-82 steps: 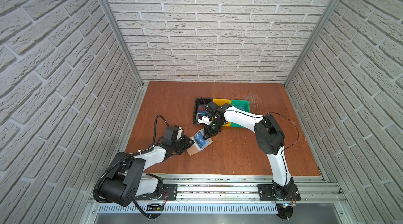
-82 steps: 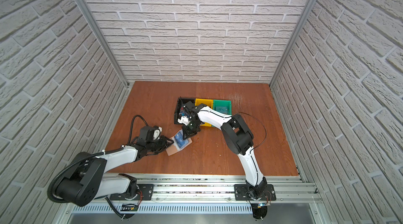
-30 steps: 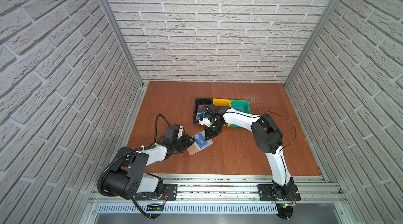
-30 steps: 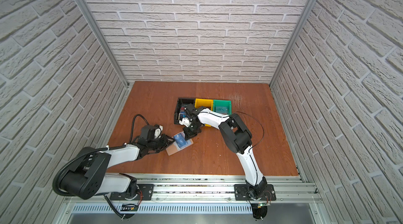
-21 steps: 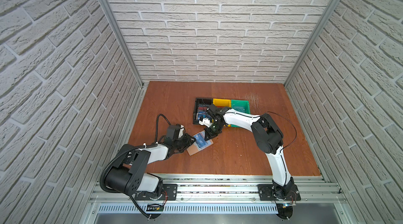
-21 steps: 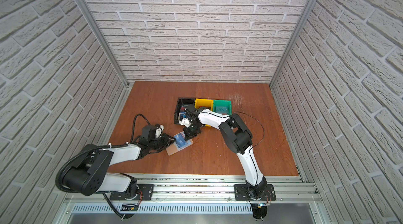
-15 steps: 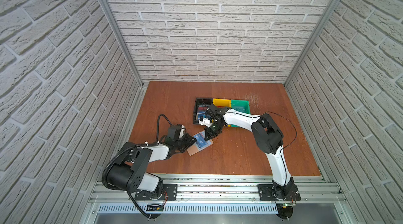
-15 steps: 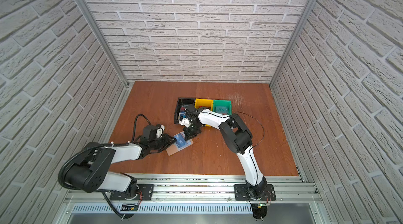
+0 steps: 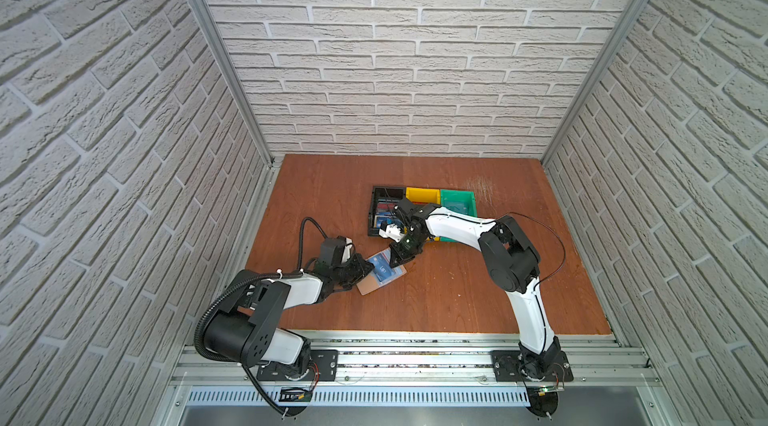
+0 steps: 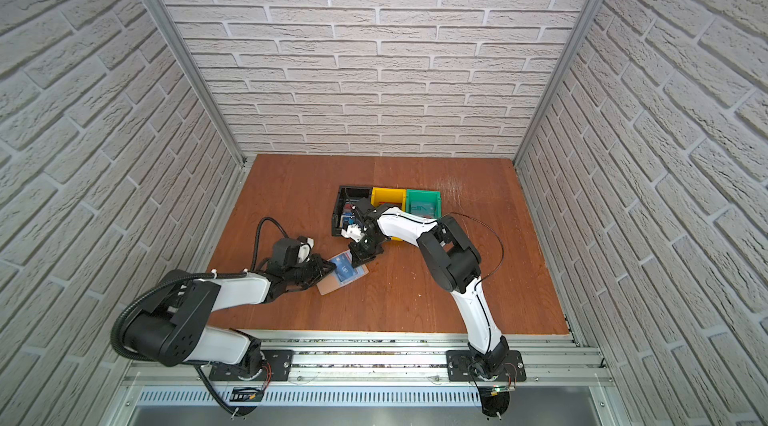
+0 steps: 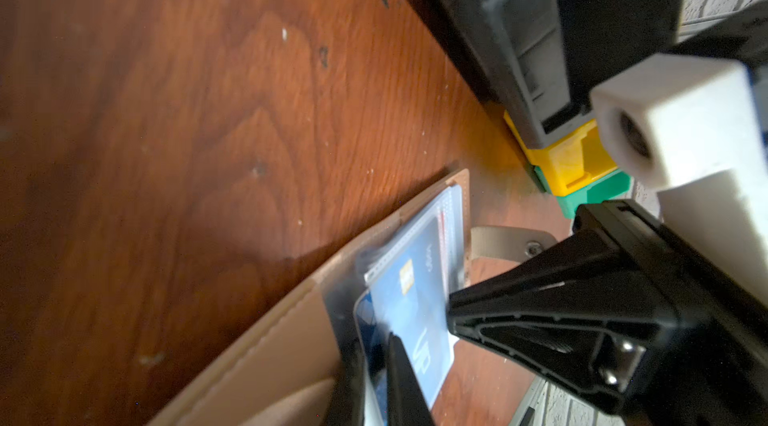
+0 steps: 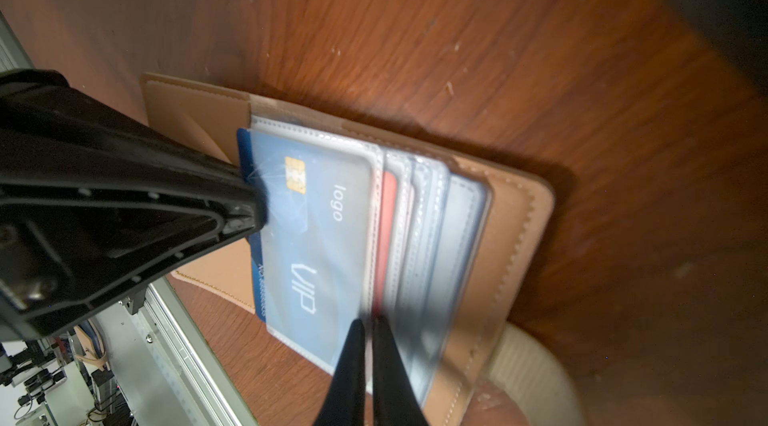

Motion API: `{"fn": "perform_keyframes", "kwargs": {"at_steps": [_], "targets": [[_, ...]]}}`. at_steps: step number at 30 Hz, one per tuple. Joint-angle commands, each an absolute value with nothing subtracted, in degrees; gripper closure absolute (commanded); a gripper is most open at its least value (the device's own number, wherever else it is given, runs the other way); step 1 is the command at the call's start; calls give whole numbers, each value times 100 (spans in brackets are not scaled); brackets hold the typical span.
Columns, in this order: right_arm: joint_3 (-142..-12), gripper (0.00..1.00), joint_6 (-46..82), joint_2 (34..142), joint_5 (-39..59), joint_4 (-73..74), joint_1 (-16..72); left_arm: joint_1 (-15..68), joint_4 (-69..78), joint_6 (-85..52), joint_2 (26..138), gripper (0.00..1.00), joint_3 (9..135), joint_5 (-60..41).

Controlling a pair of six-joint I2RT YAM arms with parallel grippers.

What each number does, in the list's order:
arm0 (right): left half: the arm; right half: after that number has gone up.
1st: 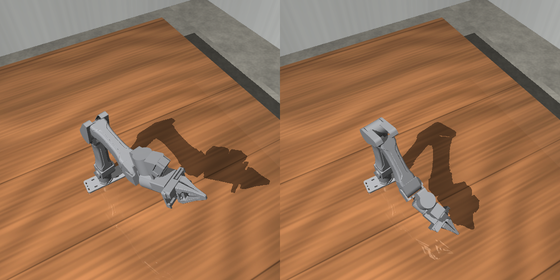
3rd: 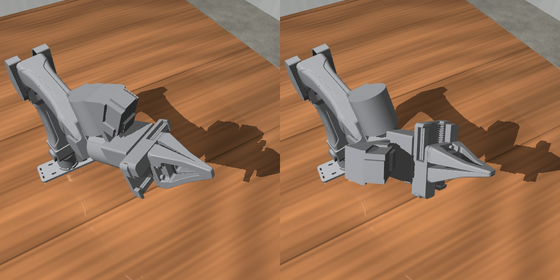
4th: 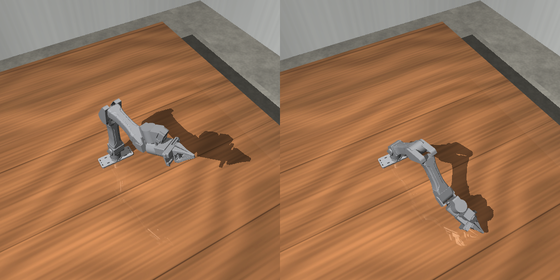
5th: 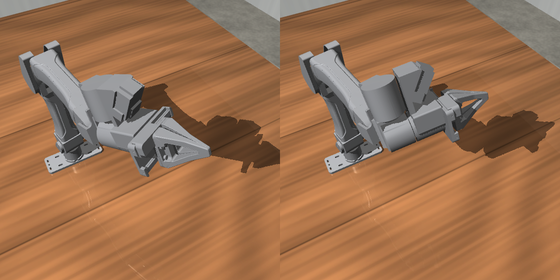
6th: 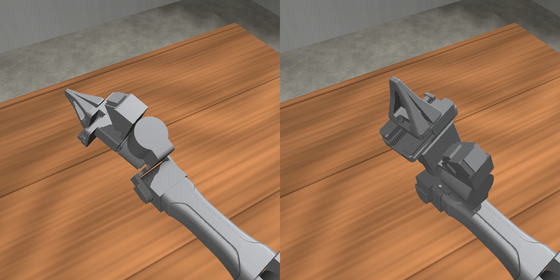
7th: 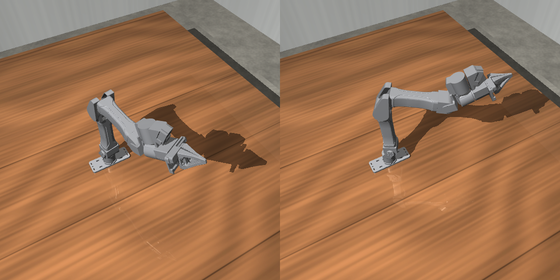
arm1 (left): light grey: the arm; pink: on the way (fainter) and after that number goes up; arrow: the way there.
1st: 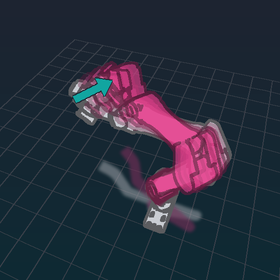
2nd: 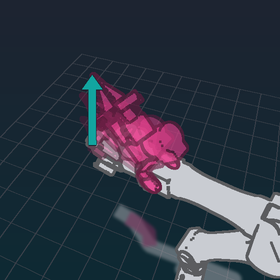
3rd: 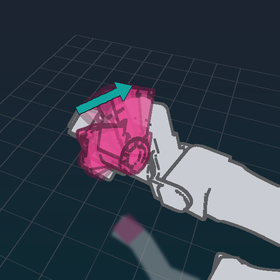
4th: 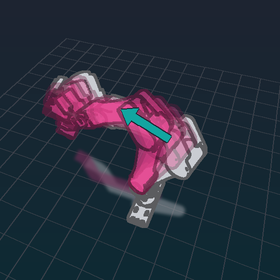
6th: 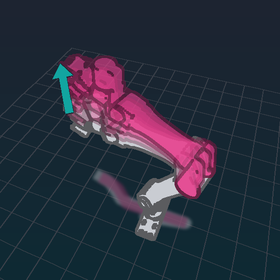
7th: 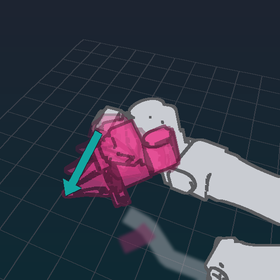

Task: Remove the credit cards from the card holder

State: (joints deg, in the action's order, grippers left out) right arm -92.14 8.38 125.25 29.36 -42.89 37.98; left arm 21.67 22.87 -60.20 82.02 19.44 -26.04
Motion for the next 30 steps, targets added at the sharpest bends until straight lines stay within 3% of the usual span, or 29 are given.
{"fn": "perform_keyframes", "kwargs": {"at_steps": [1,12,30], "targets": [[-9047,91,882,12606,2812,-4385,3832,2194,2235,-6003,8135,87,1771,-2542],[-9055,91,945,12665,2865,-4393,3823,2175,1948,-5944,7810,87,1661,-2354],[-9006,91,931,12662,2874,-4401,3823,2180,2458,-6056,8265,89,1793,-2551]]}}
